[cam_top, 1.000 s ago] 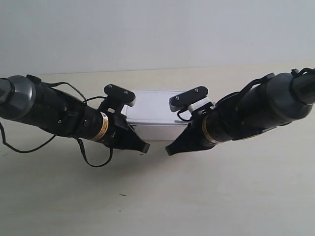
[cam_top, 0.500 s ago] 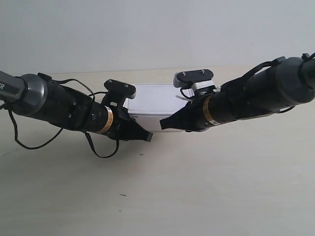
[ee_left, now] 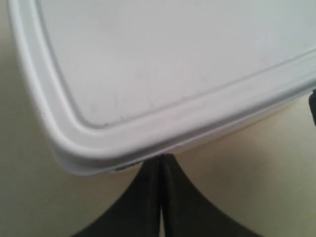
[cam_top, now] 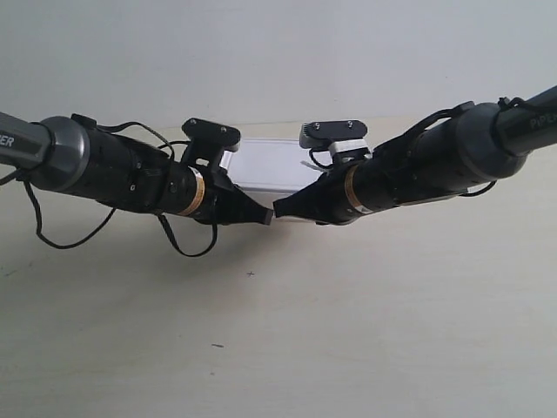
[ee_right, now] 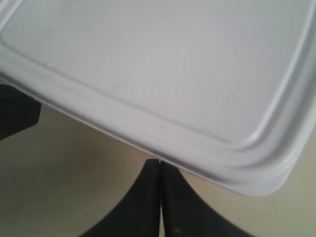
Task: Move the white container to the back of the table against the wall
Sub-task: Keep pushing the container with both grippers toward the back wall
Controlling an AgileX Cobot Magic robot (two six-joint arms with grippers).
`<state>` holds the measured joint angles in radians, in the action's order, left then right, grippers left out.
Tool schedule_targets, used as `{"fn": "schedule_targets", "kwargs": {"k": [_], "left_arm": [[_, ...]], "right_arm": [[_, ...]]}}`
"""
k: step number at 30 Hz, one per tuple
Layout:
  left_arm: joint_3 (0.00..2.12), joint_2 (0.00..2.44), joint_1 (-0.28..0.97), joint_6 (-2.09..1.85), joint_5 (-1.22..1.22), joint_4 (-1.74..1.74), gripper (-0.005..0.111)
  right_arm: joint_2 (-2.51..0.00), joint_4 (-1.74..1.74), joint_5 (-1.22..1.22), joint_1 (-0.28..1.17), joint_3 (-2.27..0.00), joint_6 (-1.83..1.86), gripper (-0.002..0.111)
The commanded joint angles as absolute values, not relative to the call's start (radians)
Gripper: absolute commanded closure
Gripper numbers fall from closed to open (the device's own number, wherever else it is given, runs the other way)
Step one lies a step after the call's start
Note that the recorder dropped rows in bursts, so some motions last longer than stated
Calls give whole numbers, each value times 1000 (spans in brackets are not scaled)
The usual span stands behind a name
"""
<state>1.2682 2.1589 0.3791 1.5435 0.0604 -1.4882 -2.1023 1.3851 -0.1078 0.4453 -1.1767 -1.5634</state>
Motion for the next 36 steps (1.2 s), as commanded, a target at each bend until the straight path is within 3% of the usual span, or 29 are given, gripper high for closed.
{"fn": "schedule_targets", "kwargs": {"k": [1,36], "left_arm": [[1298,2178,378,1551,35,-1478,107],[1500,2319,319,1551,69,-1474,107]], "right_arm": [[-2111,1383,-98,442,-1209,-1575,108],[-2203,1360,-103,380,-1375,-1625,108]]}}
